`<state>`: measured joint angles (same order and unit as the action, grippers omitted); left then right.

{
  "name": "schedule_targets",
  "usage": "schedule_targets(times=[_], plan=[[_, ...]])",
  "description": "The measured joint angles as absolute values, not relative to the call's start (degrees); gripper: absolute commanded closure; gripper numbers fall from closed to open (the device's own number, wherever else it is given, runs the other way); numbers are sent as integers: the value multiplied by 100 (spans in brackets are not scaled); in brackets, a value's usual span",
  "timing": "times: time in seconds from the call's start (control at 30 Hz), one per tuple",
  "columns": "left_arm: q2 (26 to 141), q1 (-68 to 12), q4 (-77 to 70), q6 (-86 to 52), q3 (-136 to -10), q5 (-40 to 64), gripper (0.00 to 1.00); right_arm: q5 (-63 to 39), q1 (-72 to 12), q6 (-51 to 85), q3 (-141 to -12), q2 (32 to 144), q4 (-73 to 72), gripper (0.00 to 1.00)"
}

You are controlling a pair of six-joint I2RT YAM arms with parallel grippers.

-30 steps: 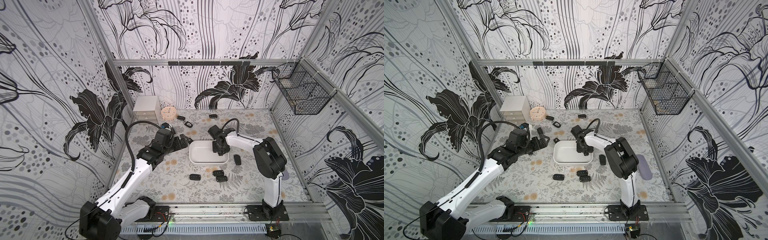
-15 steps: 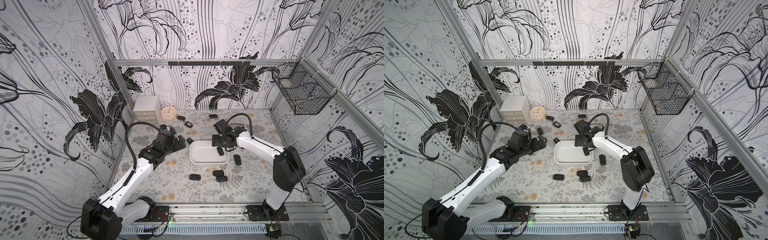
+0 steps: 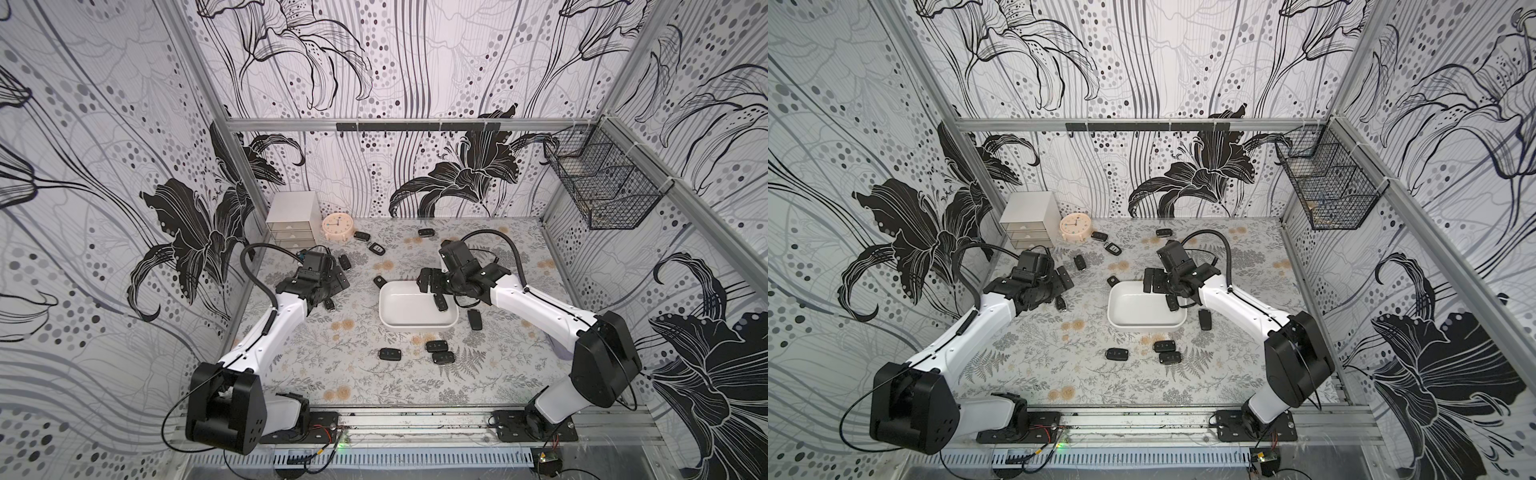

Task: Place the car key into the storage box
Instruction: Place the car key in the storage box, then pick up the car key from the center of the board.

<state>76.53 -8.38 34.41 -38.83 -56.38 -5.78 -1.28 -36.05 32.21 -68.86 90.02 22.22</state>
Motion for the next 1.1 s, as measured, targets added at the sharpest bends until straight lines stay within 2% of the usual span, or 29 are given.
schedule_targets(times=[0.17, 0.43, 0.7, 1.1], plan=[[8267, -224, 3428, -3522, -5907, -541, 11, -661, -3605, 2980, -6893, 8995, 1986, 0], [9247, 386, 3433, -2801, -6169, -298, 12, -926, -3605, 2749, -7041, 9024, 1879, 0], [10335, 506, 3424, -2150, -7019, 99, 21, -945, -3605, 2738, -7439, 9358, 1881, 0], [10857, 521, 3435, -1876, -7085, 266, 23, -945, -3605, 2738, -7854, 9913, 1999, 0]])
